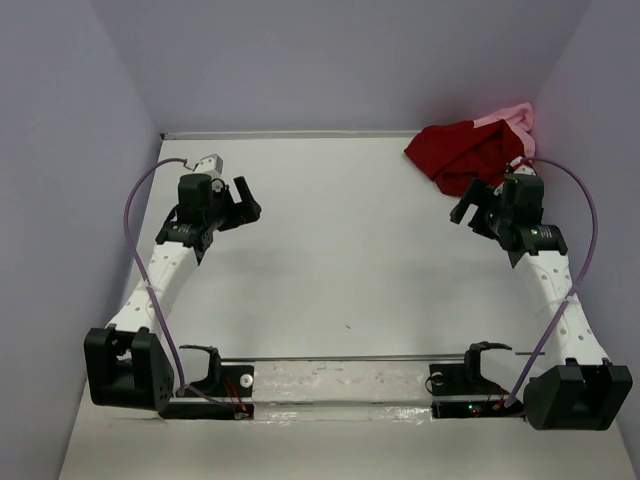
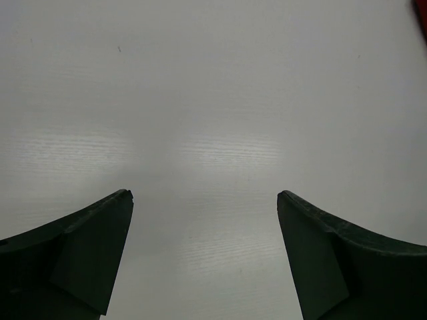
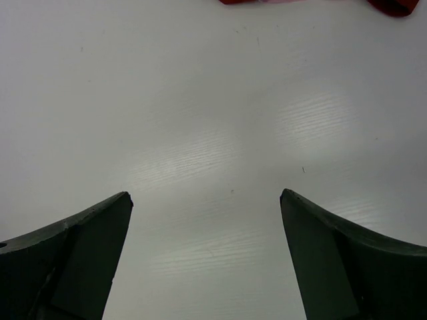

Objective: Fold and stack the t-shirts
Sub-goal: Grab crumpled tshirt from the corner of the board with the right arm

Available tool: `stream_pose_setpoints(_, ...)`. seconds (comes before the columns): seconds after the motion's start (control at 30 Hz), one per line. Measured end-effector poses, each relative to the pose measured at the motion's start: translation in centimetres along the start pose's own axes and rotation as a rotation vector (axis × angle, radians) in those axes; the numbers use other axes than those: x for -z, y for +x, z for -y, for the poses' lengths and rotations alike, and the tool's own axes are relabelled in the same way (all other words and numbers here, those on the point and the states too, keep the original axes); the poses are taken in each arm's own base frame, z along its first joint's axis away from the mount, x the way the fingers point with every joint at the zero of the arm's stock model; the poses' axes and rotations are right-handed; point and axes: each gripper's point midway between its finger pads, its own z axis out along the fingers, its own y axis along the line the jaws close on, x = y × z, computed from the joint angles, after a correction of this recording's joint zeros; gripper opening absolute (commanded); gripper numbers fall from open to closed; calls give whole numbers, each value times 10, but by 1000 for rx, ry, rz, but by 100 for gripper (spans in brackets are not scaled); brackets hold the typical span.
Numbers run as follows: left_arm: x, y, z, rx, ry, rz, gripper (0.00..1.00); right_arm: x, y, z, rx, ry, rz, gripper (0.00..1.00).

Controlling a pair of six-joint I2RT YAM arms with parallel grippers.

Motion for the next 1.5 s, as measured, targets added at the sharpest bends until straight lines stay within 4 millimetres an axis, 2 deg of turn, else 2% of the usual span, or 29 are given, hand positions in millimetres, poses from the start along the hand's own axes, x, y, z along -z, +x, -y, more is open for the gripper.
stream_pose_setpoints(0.63, -1, 3, -2, -19, -7, -13, 99, 2, -1, -1, 2, -6, 4, 97)
stream_pose_setpoints(0.8, -1, 3, -3, -24, -9, -11, 99, -7, -2, -4, -7, -10, -18, 98)
stream_pose_setpoints(0.83, -1, 3, -3, -25, -9, -11, 99, -14, -5, -3, -22, -1, -33, 92)
stream_pose_setpoints(0.87, -1, 3, -3, -27, -9, -12, 99, -22, -11, -1, -50, 0, -41, 90)
stream_pose_setpoints(0.9, -1, 3, -3, -27, -9, -11, 99, -28, -14, 0, -60, 4, -49, 90)
stream_pose_setpoints(1.0, -1, 2, -3, -30, -9, -9, 99, -75, -43, 19, -160, 53, -88, 92)
stream_pose_setpoints(1.1, -2, 1, -2, -29, -5, -6, 99, -109, -60, 34, -201, 91, -94, 94)
stream_pose_setpoints(1.17, -2, 1, -1, -25, 0, -4, 99, -120, -65, 36, -211, 96, -100, 93)
stream_pose_setpoints(1.37, -4, 5, -1, -15, 9, -7, 99, -148, -95, 29, -253, 68, -75, 91)
stream_pose_setpoints(1.5, -5, 12, -3, -14, 10, -21, 99, -170, -98, 28, -274, 57, -87, 89)
